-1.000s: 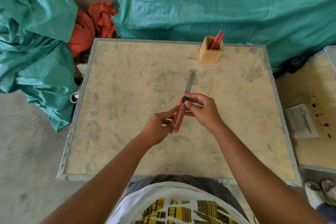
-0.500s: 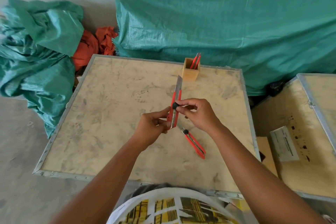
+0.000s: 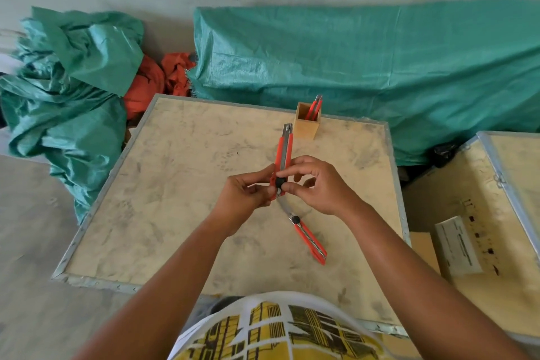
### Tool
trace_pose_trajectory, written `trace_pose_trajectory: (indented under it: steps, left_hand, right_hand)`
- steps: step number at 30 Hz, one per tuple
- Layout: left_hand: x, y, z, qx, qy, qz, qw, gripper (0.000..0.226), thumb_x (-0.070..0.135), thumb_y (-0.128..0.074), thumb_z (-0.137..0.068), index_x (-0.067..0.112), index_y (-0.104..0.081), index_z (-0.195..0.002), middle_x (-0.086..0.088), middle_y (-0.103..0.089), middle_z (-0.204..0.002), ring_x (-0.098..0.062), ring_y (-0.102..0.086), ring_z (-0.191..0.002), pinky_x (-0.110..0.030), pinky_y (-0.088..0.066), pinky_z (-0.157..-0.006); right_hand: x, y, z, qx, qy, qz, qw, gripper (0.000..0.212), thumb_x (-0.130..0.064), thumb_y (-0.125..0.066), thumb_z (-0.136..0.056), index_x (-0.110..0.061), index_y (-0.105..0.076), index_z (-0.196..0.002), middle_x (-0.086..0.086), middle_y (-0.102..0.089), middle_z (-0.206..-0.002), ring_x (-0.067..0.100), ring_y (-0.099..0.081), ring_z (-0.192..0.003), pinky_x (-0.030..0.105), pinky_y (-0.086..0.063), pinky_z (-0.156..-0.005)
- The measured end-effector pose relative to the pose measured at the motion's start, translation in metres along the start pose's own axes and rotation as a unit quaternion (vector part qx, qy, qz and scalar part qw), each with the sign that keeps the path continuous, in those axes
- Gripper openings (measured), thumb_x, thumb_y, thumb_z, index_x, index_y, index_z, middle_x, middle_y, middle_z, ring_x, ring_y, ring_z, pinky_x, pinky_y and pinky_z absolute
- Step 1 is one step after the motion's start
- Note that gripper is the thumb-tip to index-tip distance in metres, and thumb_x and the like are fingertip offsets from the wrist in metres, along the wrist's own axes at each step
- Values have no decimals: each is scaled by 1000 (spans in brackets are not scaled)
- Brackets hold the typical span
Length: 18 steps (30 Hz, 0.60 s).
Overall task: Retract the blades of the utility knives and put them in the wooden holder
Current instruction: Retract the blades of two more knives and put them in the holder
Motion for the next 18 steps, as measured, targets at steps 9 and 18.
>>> trace_pose_trajectory:
  steps: [9,18]
  left_hand:
    - [5,29,-18,-56,11,-6,998,43,2,-69,-87,19,-66,-126,-3,-75,-115,-36,-69,-98,-23,-54,-68]
    - [12,40,-19,-94,13,-5,995,42,2,-68,-87,19,-67,-126,-2,-75,-114,-21,-66,-90,-26,-56,-71]
  right_hand:
    - [-12,-12,-13,46,-22,-12,999,30,-25,-85,-80,-32,-78,-108,-13,-70,-112,9,-65,-94,24,-58,-71]
    - [-25,-22,-9,80,-38,-15,996,34,-27,-85,-80,-36,-76,-111,-14,-70,-114,10,-64,-94,26,-55,-76]
Point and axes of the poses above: each hand's wrist, its own z-axis away from the middle knuckle, its own y-axis out of the back of the hand, x = y × z, the point moved 8 cm from there along -z, towards the middle knuckle
